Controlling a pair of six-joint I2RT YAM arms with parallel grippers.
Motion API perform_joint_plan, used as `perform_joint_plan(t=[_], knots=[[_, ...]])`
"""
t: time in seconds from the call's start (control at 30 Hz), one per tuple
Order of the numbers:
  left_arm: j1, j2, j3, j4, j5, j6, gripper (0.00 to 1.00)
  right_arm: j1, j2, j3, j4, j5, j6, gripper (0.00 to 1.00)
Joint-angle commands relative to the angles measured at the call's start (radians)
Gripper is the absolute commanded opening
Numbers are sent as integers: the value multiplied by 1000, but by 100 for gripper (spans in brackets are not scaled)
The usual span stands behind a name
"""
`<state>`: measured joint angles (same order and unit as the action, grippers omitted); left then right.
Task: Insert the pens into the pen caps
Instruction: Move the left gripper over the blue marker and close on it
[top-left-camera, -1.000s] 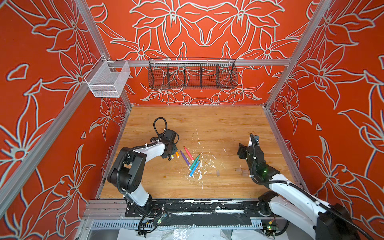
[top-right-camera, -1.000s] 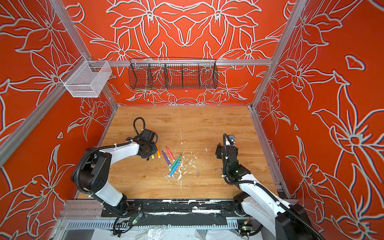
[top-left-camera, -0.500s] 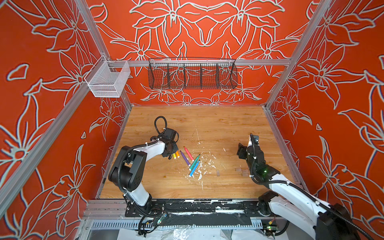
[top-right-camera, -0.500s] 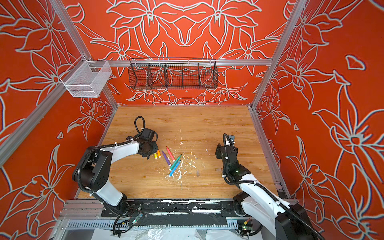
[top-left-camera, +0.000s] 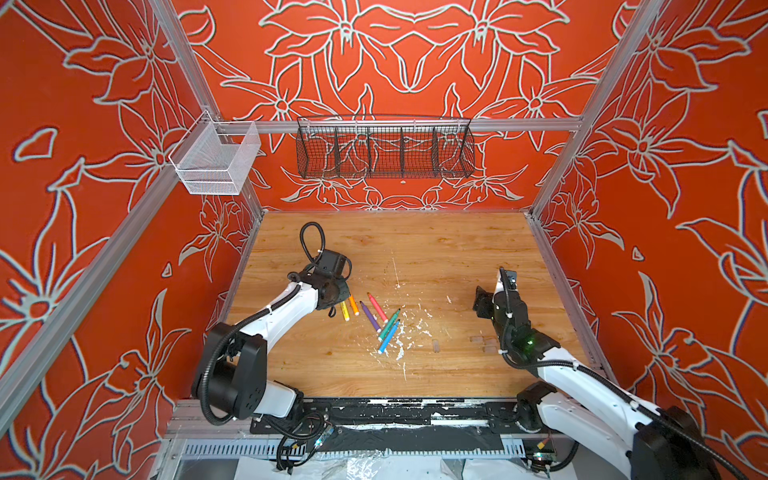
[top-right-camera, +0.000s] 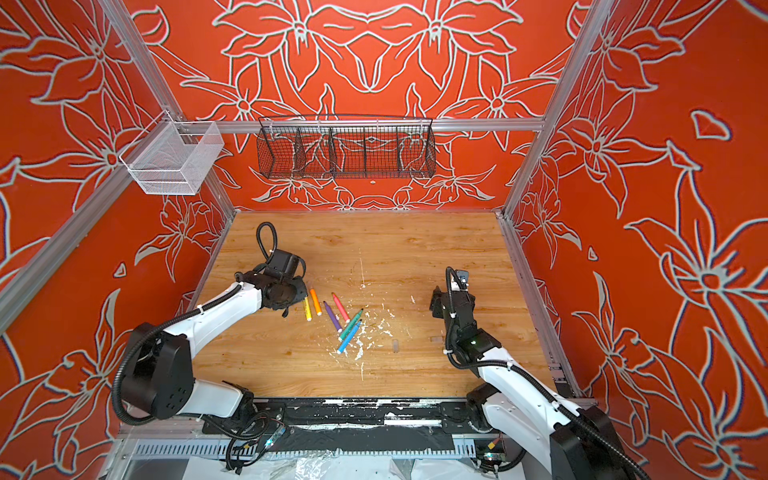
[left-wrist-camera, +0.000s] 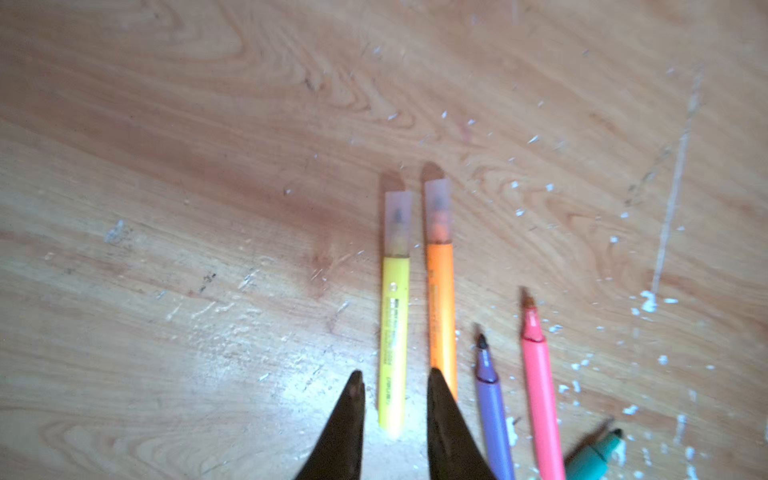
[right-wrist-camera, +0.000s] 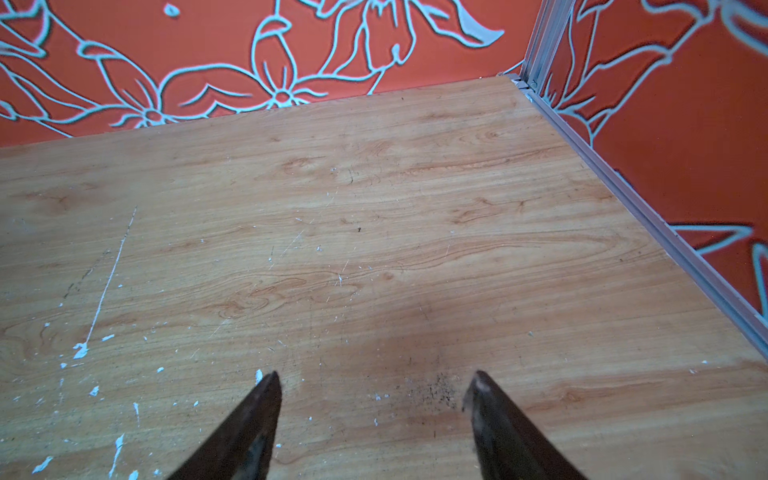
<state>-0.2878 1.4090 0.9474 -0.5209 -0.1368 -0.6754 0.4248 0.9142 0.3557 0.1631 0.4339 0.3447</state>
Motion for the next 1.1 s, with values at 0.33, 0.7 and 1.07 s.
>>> perform_joint_plan(t=[0.33, 0.7, 1.07], knots=[[-343, 12, 125, -50, -150, 63, 26, -3, 36, 19, 16, -11, -12, 73], [-651, 233, 141, -14, -189, 240, 20, -1, 142, 90, -18, -7, -11, 68], [-651, 265, 97, -78, -153, 237, 18, -1, 124, 73, -3, -6, -12, 69]])
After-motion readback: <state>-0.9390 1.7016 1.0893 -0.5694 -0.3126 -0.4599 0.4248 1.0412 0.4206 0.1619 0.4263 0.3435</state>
